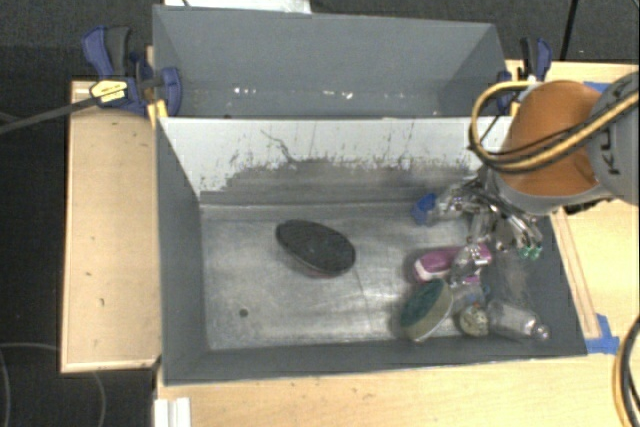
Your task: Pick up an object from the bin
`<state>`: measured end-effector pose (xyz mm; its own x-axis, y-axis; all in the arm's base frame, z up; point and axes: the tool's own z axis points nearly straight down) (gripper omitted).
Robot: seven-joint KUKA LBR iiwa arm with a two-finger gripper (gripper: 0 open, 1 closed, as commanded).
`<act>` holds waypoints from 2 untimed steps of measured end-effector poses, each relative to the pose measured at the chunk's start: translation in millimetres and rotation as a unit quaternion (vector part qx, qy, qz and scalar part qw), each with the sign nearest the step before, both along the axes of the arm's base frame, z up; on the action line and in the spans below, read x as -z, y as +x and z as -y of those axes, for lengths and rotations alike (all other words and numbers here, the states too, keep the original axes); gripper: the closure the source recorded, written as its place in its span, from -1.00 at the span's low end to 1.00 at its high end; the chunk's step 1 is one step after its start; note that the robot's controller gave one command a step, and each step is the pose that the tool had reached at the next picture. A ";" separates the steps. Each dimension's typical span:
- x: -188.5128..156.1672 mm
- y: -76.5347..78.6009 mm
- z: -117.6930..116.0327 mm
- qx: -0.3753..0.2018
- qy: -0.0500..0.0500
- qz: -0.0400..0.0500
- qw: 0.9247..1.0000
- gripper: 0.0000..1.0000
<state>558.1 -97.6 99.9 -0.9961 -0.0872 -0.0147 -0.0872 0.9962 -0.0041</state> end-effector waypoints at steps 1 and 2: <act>-1.0 33.4 45.6 -0.137 -0.001 -0.007 0.990 -1.00; -8.4 -24.8 -10.8 -0.088 0.003 -0.007 0.996 -1.00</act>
Offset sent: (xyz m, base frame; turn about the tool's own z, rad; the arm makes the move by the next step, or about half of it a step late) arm 0.0331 -0.0437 0.0001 -0.2778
